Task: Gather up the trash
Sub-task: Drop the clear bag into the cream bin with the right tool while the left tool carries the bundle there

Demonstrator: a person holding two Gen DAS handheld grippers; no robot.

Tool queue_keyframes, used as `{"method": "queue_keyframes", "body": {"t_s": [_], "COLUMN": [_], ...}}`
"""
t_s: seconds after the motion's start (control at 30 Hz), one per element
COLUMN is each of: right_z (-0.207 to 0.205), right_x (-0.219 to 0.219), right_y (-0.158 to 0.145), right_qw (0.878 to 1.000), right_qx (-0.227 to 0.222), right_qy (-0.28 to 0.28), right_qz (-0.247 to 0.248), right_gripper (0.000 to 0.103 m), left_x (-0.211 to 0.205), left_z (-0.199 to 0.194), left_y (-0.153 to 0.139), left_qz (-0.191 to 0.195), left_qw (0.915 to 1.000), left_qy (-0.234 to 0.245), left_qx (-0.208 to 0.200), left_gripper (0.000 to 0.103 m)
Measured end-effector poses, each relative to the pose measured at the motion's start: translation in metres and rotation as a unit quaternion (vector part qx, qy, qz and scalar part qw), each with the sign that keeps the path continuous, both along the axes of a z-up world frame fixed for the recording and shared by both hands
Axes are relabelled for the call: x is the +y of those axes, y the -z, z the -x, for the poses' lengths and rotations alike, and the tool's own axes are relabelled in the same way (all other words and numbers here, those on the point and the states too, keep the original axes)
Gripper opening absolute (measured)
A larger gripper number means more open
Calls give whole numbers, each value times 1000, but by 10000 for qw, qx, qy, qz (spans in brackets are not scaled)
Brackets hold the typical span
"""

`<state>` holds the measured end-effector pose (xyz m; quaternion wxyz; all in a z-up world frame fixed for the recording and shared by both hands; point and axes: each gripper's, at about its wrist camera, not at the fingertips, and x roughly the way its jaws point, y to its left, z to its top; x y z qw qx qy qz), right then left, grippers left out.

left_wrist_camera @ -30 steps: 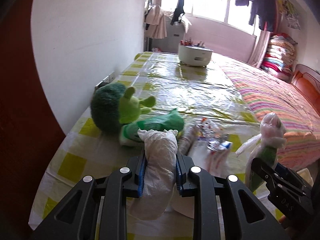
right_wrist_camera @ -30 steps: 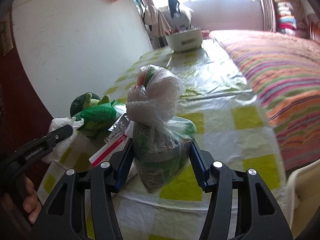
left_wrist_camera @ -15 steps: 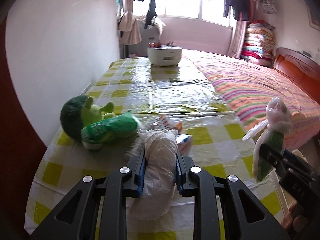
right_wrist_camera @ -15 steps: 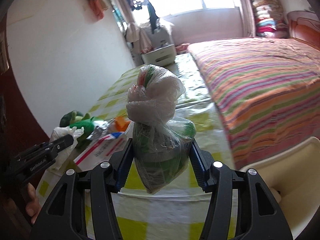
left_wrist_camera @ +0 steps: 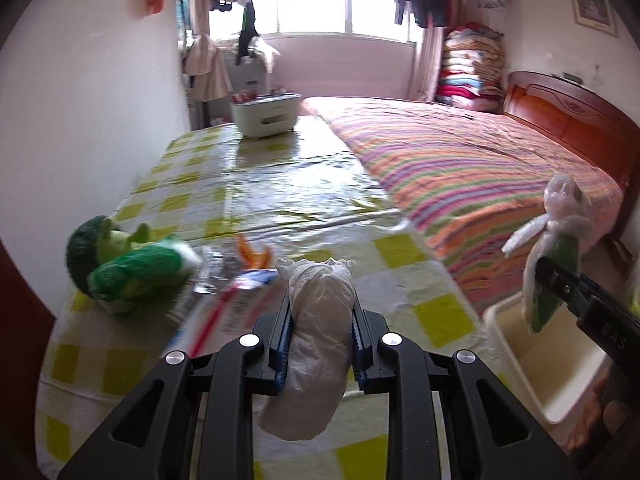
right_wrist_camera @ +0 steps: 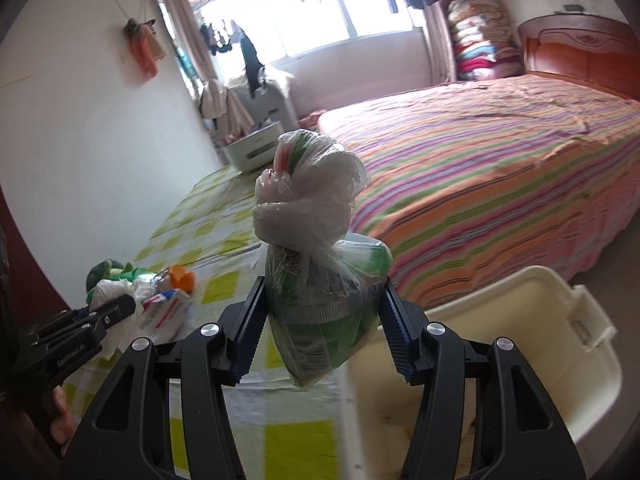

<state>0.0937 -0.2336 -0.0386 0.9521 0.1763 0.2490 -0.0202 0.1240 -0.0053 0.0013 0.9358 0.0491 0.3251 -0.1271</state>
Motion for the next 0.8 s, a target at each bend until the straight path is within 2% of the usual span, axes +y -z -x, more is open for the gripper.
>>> {"method": "queue_keyframes", "body": {"t_s": [0.2, 0.4, 0.6, 0.7, 0.73, 0.8], "right_z": [21, 41, 51, 56, 57, 61], "right_x": [-25, -40, -48, -55, -55, -57], "right_y": [1, 2, 7, 8, 7, 6], "right_qw": [9993, 9970, 9949, 9937, 9934, 9926], "right_qx": [-56, -86, -60, -82, -110, -171], "right_qy": [373, 748, 1005, 1117, 1139, 1196], "right_qz": [-12, 198, 101, -32, -74, -118], "right_gripper": [53, 54, 56, 62, 69, 71], "left_x": [-36, -68, -95, -105, -108, -114], "left_z": [16, 32, 46, 53, 55, 58], "left_y": [2, 3, 5, 6, 6, 8], "left_qz": [34, 62, -8, -64, -84, -116], "left_qw": [9985, 9944, 9905, 9888, 9882, 9872], "left_qy": [548, 1049, 1372, 1490, 1523, 1588], "left_qx": [71, 127, 107, 102, 97, 93], "left_gripper": [23, 24, 24, 24, 24, 24]}}
